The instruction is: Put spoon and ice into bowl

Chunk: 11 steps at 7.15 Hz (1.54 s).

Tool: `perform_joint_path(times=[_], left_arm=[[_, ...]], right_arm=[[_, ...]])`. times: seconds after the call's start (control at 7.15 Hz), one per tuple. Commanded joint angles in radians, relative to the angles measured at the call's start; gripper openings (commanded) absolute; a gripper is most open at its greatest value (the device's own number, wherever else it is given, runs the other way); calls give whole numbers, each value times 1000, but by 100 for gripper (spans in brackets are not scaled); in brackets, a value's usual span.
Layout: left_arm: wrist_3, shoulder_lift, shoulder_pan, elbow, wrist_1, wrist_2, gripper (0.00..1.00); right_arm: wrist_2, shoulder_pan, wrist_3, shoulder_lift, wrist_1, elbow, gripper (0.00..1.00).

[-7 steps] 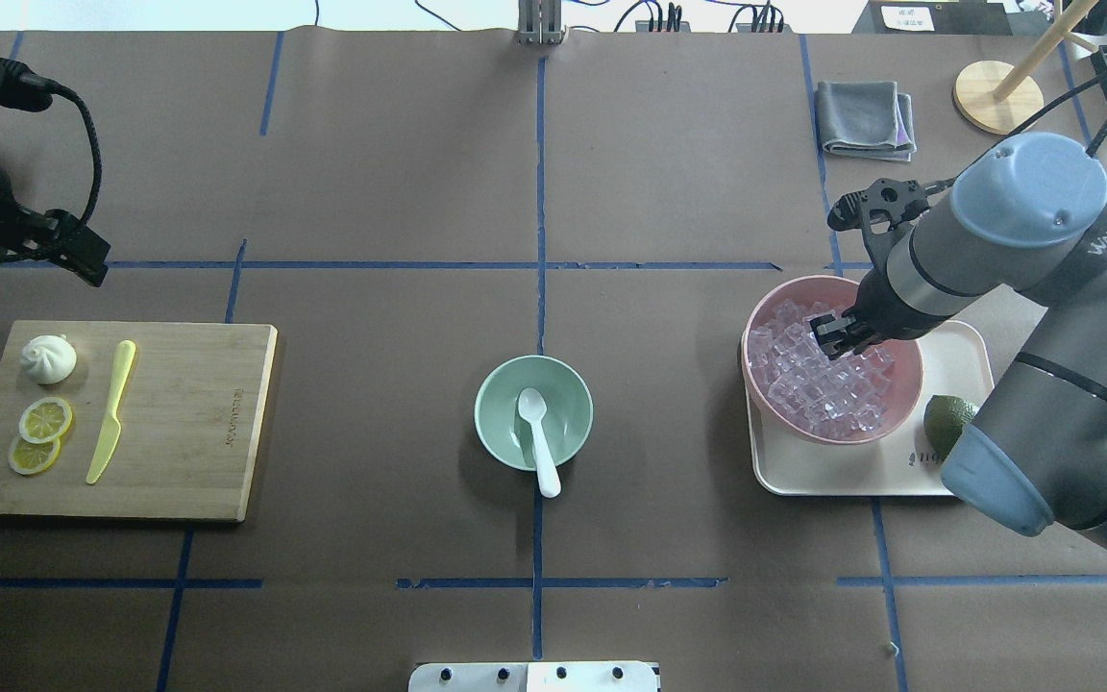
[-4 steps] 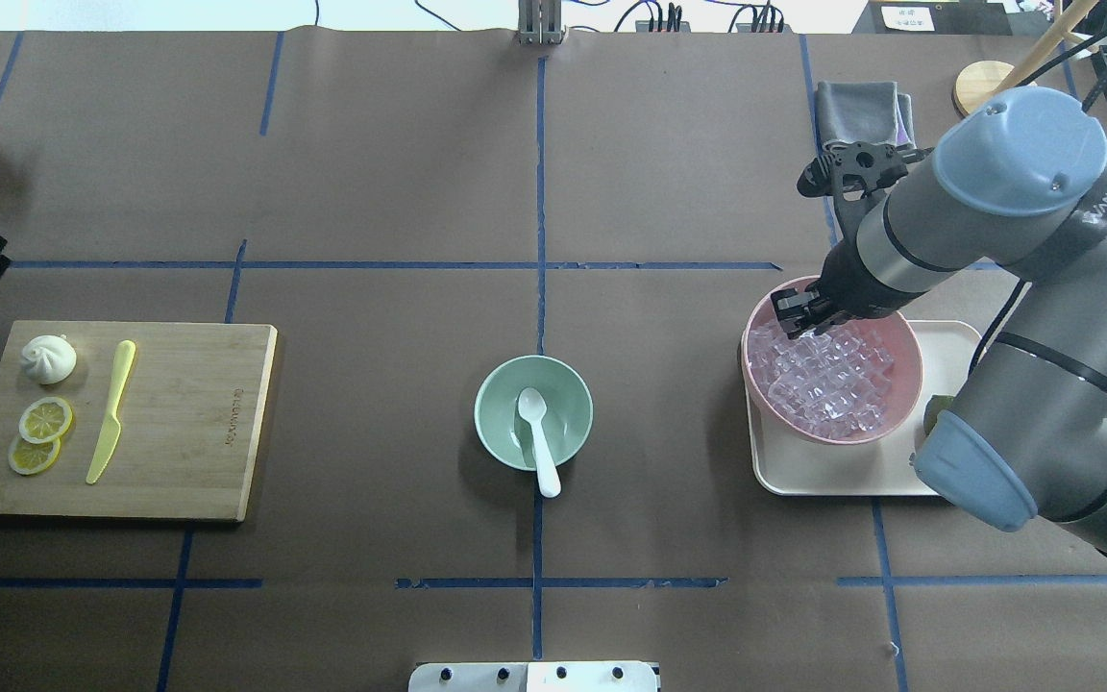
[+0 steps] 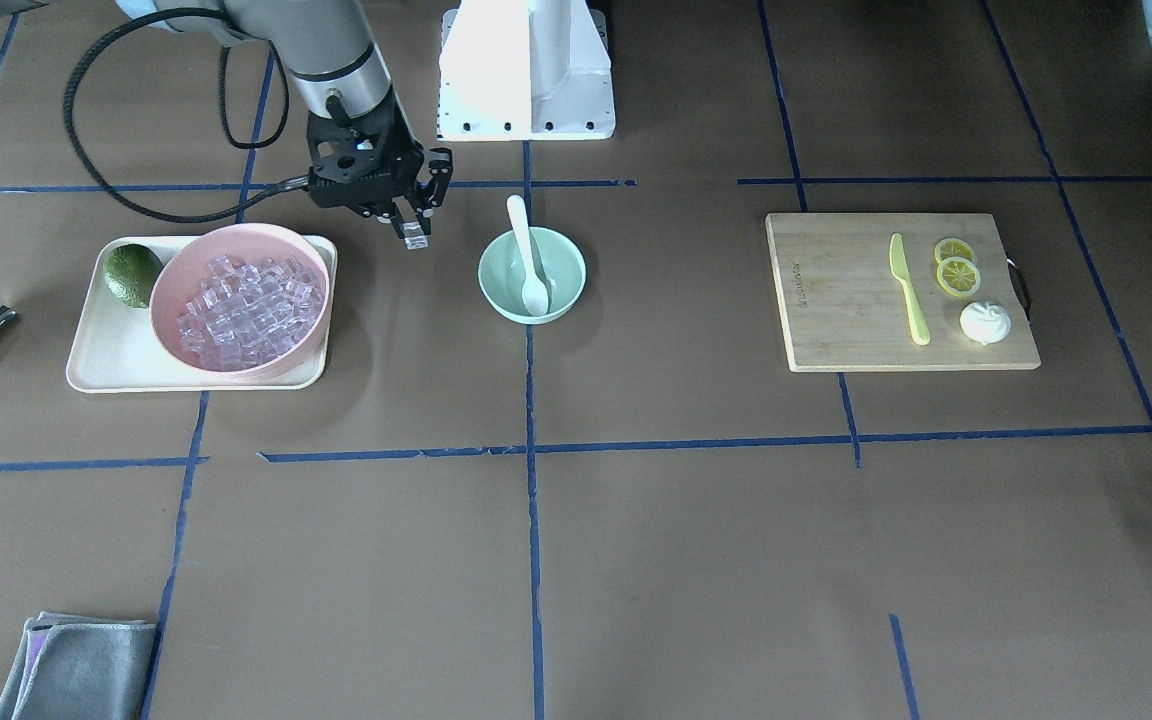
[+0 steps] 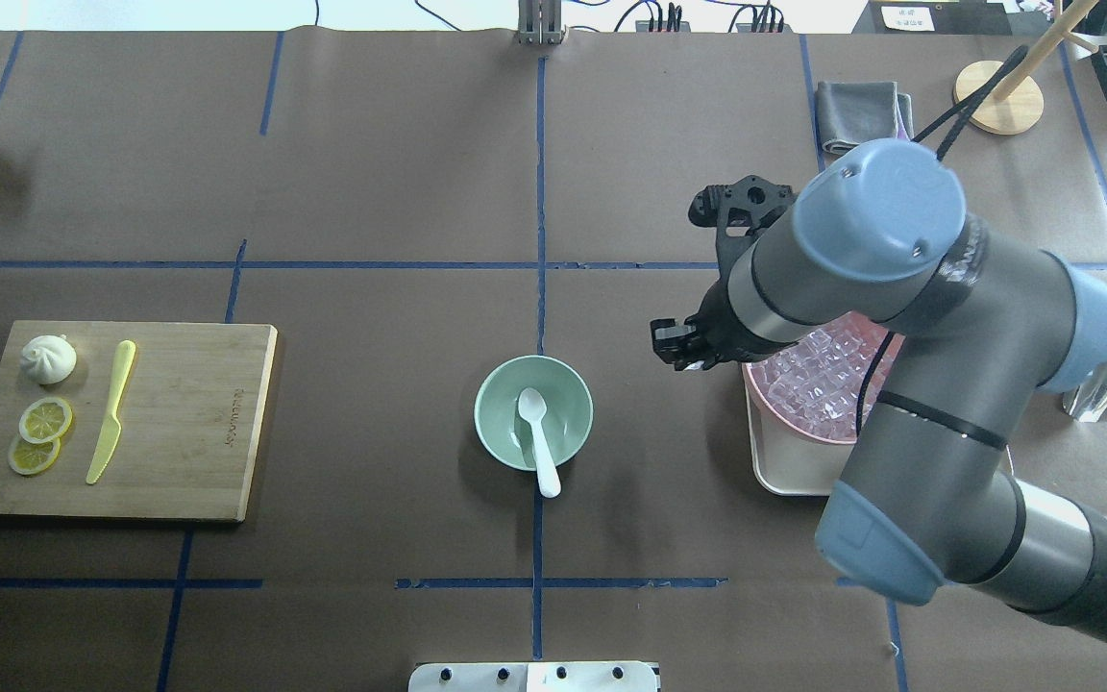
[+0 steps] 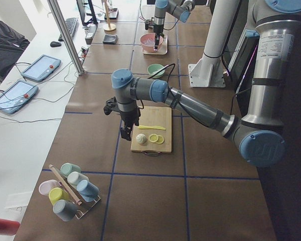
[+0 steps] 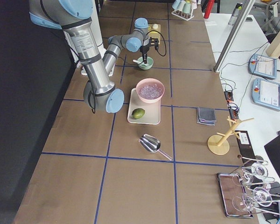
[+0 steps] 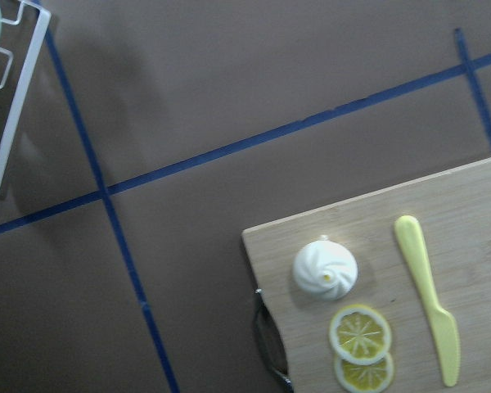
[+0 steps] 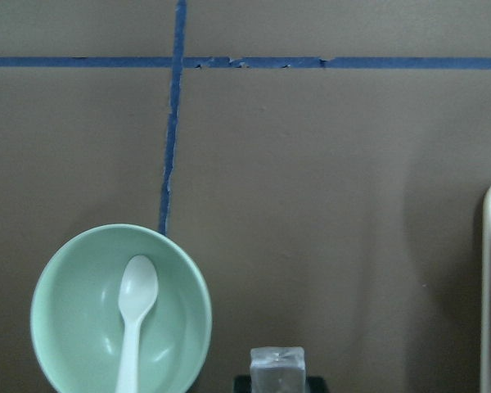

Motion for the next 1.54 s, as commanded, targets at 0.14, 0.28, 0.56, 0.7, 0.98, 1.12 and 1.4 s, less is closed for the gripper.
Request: perform_joint_path(times=[0.14, 0.28, 0.56, 0.7, 0.98, 1.12, 1.4], left_arm=[[80, 106, -37, 44, -82, -26, 100], [107, 163, -48, 64, -198, -27, 100], [98, 190, -59, 99, -297, -29, 100], [95, 190, -59, 109, -297, -29, 100], [95, 182, -59, 126, -297, -29, 100], [95, 179, -62, 132, -297, -29, 100], [97, 177, -62, 153, -299, -29, 100]], right_arm=[[-83, -73, 37, 138, 3, -136, 1], [-83, -73, 37, 175, 8, -172, 1], [-83, -73, 35, 218, 9, -227, 7], [-83, -73, 37, 222, 11, -227, 55], [-81, -71, 35, 223, 11, -220, 100], [-81, -68, 35, 222, 11, -220, 100], [-57, -9, 20, 196, -18, -168, 100]])
